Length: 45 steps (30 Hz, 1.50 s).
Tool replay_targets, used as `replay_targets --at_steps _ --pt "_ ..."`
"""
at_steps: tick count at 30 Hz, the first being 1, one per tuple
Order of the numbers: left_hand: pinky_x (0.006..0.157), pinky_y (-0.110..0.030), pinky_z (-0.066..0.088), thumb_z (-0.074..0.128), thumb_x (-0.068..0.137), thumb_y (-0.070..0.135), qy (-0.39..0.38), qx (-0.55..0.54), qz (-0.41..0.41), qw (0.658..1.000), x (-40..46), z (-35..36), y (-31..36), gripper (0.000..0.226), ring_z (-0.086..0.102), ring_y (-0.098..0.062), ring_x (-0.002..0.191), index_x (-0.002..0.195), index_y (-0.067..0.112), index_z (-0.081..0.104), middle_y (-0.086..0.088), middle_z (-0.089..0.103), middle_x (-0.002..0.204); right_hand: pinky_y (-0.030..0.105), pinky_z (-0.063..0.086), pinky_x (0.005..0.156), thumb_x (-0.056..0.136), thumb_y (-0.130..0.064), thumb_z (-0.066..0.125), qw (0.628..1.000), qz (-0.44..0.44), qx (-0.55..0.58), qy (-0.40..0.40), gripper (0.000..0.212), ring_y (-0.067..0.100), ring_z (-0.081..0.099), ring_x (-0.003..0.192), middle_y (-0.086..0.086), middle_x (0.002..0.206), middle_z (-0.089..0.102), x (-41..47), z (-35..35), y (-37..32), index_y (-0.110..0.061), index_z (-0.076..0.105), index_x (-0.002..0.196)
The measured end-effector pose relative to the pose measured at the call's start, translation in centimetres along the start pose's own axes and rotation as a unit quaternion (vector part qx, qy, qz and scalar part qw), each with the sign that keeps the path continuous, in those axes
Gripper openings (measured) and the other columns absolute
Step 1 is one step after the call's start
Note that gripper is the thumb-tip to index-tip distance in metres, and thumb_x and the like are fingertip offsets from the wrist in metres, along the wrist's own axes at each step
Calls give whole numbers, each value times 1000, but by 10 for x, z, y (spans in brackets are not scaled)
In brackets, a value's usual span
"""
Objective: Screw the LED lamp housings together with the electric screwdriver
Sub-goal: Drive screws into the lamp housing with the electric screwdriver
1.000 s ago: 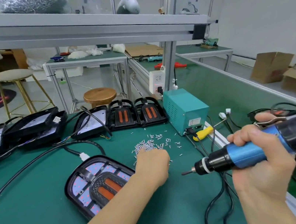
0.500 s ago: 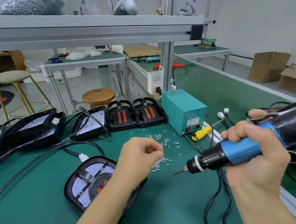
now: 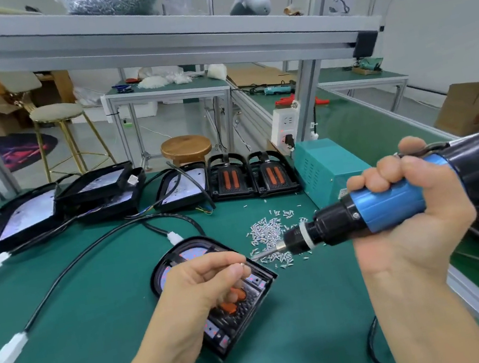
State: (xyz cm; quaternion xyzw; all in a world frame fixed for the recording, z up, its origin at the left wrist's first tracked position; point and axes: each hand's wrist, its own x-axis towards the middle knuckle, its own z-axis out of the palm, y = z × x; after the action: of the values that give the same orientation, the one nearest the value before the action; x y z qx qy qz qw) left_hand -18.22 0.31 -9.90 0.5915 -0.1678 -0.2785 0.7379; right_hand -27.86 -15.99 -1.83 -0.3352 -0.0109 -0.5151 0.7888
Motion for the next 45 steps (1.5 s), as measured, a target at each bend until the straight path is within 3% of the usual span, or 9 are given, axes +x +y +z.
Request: replay_targets --at_steps 3,7,19,25,30,34,40,45 --pt "54 -21 51 70 62 14 0 -40 7 999 -6 -5 -1 16 62 -16 60 77 13 78 -11 72 74 22 45 58 69 -10 47 1000 3 -16 -14 19 10 44 47 -6 53 46 -5 10 8 -17 52 87" --pt "53 -22 53 69 64 9 4 -61 13 998 -11 -9 -2 14 63 -21 61 75 6 76 -14 70 73 22 44 57 69 -10 46 999 9 -29 -26 21 11 44 47 -5 51 45 -10 18 15 -16 51 88" --pt "53 -23 52 69 65 8 22 -95 29 995 -11 -12 -7 11 57 -15 54 73 3 76 -15 69 70 23 44 58 70 -9 46 998 8 -46 -47 19 10 45 47 -5 51 46 -15 22 23 -16 51 87" --pt "51 -19 48 68 79 -3 8 73 55 996 -1 -11 -3 16 61 -13 54 74 9 76 -13 69 65 24 44 58 70 -6 47 995 2 -78 -65 21 12 45 47 -4 50 47 -9 18 27 -15 50 88" --pt "54 -40 56 65 85 5 48 170 63 982 8 -6 -9 14 66 -28 57 79 15 73 -6 70 65 26 44 60 69 -2 49 989 -17 -125 -71 22 14 46 47 -2 50 47 -3 8 33 -15 50 88" --pt "53 -28 50 57 91 10 76 238 85 964 6 -10 -15 19 65 -23 49 81 24 66 -1 71 61 26 45 60 70 0 49 985 -24 -156 -65 22 15 46 47 -1 50 47 -3 -5 40 -14 51 87" --pt "70 -32 51 56 91 12 83 362 154 916 4 -3 -20 19 60 -10 55 81 27 63 8 66 65 24 47 58 72 4 48 976 -33 -188 -102 24 16 48 47 -1 51 48 -8 -13 53 -15 54 86" --pt "80 -35 45 53 92 16 71 460 199 863 12 2 -20 13 53 -14 71 91 21 65 11 65 78 25 46 57 64 -4 60 970 -28 -201 -136 24 18 48 47 0 54 49 -9 -10 57 -19 58 84"
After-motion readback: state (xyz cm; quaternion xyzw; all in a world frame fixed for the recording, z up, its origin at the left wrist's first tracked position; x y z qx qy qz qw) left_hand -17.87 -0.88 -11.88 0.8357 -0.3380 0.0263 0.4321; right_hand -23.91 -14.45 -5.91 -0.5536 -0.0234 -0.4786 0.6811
